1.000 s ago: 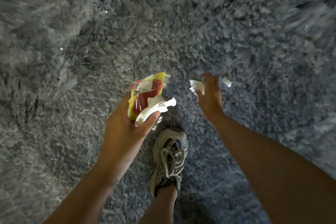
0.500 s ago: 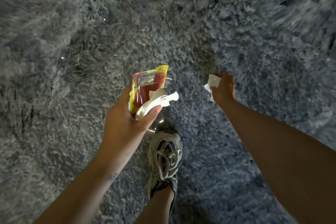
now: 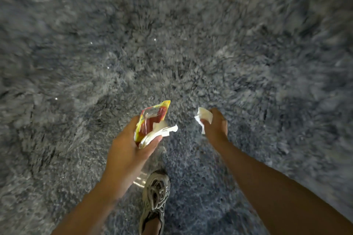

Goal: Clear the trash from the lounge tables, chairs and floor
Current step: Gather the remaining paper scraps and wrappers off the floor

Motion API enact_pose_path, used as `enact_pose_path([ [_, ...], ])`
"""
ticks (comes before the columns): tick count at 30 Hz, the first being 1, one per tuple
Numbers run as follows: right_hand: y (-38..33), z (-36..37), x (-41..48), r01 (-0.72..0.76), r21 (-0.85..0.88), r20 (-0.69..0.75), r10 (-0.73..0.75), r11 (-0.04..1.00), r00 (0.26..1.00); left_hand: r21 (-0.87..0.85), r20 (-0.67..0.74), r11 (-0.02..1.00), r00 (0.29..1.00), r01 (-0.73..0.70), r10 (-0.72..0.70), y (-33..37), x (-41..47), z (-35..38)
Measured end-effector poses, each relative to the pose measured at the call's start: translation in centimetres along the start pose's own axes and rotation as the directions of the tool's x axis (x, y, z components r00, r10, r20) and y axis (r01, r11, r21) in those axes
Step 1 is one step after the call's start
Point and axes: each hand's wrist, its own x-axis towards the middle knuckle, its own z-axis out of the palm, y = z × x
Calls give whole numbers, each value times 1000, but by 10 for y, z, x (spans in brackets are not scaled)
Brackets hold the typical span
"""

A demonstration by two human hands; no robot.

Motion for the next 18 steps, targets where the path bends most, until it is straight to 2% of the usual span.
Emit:
enact_pose_path([
  [5, -122, -126, -17, 113, 59, -153, -103, 992, 983, -106, -26, 991, 997, -80, 77, 124, 14, -44],
  [9, -223, -243, -35, 180, 53, -296, -157, 982, 942, -105, -22, 971, 976, -216, 215, 243, 40, -73],
  [18, -379, -502, -124, 362, 70, -605, -249, 930, 757, -99, -8, 842, 846, -531, 533, 520, 68, -126],
])
